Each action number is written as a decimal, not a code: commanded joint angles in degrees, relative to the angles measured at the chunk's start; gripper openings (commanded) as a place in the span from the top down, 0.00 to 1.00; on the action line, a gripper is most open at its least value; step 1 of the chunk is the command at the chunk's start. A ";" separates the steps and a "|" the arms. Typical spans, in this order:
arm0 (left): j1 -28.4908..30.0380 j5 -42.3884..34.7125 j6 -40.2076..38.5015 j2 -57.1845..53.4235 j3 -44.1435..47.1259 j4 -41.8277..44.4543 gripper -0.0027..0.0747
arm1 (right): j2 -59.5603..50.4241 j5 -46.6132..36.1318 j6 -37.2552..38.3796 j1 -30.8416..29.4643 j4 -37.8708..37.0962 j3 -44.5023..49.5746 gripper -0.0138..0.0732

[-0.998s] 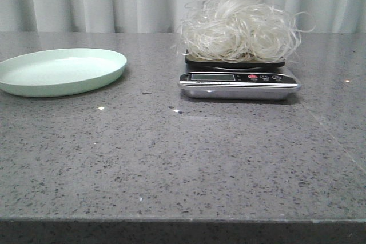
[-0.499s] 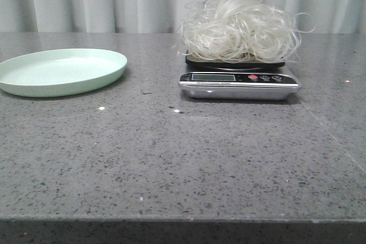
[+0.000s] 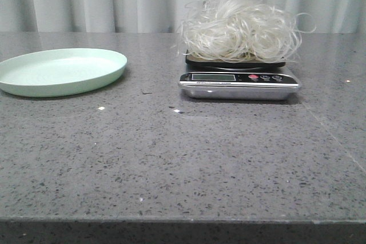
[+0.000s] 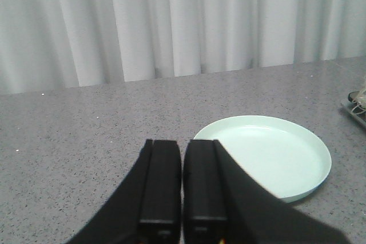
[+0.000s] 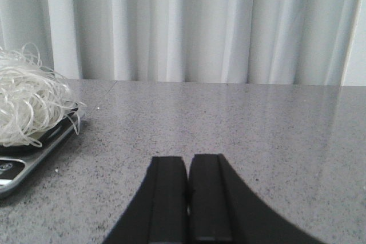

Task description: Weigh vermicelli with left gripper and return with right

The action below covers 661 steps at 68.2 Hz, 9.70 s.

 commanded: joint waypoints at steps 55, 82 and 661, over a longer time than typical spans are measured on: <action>0.02 -5.09 -0.62 0.51 -1.49 -0.32 0.79 | 58.34 26.88 -0.58 15.54 2.04 -71.51 0.22; 0.02 -6.90 -0.62 0.51 -1.49 0.03 0.79 | 81.75 33.51 -5.61 23.69 2.04 -83.23 0.14; 5.77 -14.59 -0.12 -12.98 22.95 -0.59 0.79 | 6.17 8.94 5.20 1.40 -7.96 -16.04 0.67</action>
